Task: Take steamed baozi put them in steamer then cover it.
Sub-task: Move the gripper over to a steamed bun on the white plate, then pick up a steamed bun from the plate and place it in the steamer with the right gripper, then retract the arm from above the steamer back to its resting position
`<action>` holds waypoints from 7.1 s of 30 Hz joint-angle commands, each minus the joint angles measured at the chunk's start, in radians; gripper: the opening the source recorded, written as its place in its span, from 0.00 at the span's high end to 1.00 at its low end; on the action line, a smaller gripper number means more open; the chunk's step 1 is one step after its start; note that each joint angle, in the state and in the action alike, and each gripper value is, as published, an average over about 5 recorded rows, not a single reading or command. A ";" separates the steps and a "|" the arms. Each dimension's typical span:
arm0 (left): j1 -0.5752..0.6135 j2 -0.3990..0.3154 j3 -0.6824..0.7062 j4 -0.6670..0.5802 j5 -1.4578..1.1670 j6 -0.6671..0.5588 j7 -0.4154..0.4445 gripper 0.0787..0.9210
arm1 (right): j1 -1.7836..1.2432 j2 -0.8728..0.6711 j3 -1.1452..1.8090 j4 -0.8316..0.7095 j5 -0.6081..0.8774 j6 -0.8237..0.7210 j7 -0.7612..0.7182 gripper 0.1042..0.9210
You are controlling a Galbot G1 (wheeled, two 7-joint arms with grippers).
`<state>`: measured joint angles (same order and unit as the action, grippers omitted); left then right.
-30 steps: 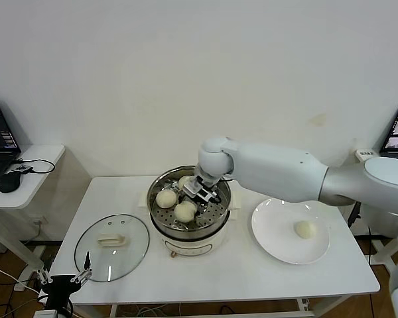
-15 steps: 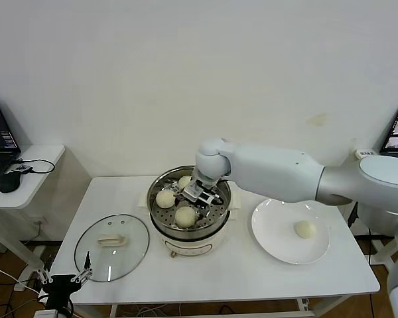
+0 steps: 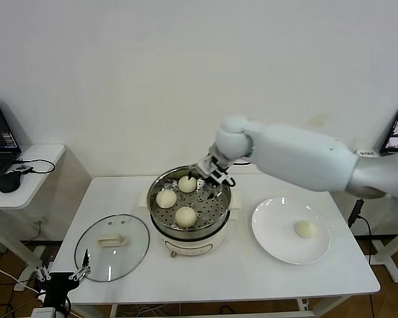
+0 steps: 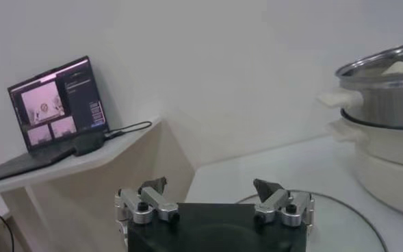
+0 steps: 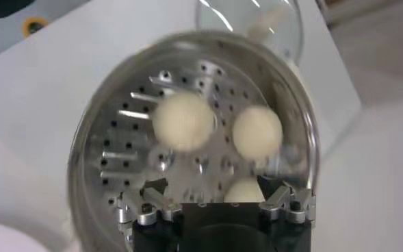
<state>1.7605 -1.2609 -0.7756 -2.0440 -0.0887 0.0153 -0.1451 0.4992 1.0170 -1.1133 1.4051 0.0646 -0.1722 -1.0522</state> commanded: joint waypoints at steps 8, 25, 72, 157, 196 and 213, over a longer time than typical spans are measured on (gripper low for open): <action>-0.002 0.033 0.016 0.007 0.000 0.002 0.006 0.12 | -0.260 -0.459 0.253 0.080 -0.131 -0.110 -0.068 0.12; -0.007 0.025 0.030 0.016 0.009 0.007 0.009 0.12 | -0.685 -0.486 0.573 -0.084 -0.371 -0.013 -0.076 0.12; -0.003 0.025 0.012 0.028 0.004 0.006 0.008 0.12 | -0.679 -0.330 0.589 -0.205 -0.390 -0.016 -0.054 0.41; -0.039 0.027 0.010 0.013 -0.033 0.006 0.014 0.12 | -0.395 -0.135 0.361 0.137 0.436 -0.430 0.729 0.12; -0.162 0.113 0.030 0.378 1.227 -0.281 -0.112 0.12 | -2.034 0.352 2.019 0.501 0.086 0.314 0.963 0.12; -0.378 0.125 0.146 0.492 1.263 -0.221 -0.031 0.12 | -2.098 0.395 2.098 0.487 0.065 0.332 0.989 0.12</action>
<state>1.5085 -1.1486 -0.6701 -1.6412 1.0304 -0.2014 -0.1903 -1.5243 1.3715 0.8974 1.8883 0.1426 0.1405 -0.0755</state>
